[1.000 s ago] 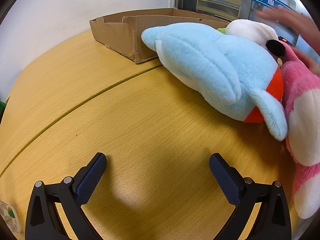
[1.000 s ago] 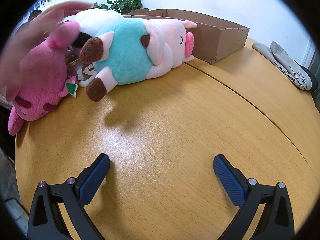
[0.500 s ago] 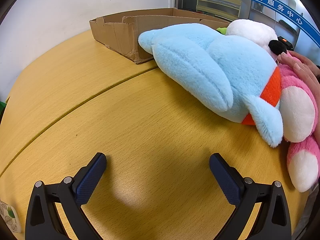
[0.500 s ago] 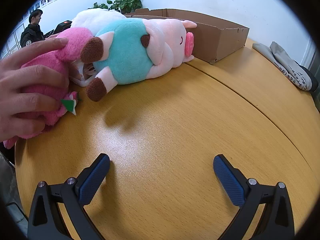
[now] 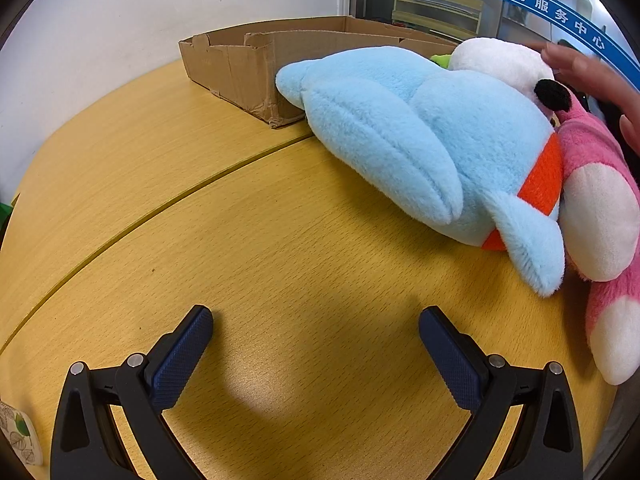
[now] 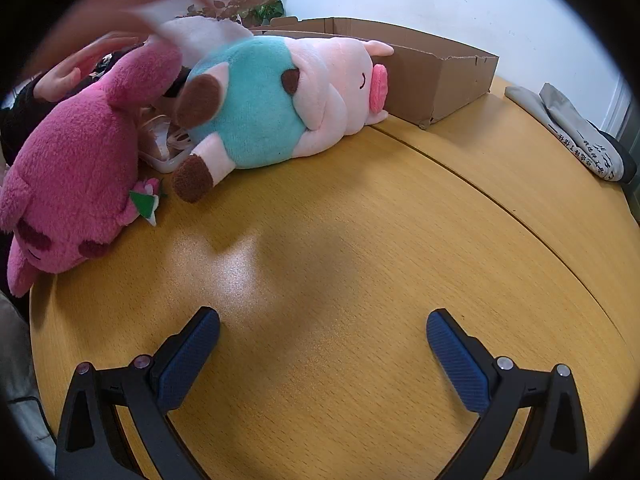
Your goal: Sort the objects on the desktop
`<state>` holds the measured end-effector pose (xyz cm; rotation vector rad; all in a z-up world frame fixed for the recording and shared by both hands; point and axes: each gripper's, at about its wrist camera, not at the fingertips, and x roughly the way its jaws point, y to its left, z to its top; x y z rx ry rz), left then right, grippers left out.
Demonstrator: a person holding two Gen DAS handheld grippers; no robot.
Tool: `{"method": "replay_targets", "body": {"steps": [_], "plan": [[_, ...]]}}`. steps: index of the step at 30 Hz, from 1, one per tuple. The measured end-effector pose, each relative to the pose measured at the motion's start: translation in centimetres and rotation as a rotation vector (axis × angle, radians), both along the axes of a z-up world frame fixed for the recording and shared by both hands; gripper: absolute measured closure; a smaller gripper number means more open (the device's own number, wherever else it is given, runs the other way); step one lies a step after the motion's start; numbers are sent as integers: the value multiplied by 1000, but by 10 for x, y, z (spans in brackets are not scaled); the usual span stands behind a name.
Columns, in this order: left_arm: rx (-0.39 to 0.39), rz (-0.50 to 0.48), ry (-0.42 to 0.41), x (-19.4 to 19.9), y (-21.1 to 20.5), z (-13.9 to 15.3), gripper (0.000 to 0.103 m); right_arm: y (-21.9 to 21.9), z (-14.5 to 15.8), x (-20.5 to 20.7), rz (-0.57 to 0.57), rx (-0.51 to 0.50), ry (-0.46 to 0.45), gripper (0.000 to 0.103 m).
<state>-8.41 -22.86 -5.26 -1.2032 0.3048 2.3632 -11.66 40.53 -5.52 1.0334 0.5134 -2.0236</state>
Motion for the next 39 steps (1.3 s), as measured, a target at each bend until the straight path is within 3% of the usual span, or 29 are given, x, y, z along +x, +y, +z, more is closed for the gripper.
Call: {"method": "replay_targets", "body": {"steps": [39], "plan": [[-2,-1,1,0,-1,0,0,-4,0,-3,-17,1,1,0]]}}
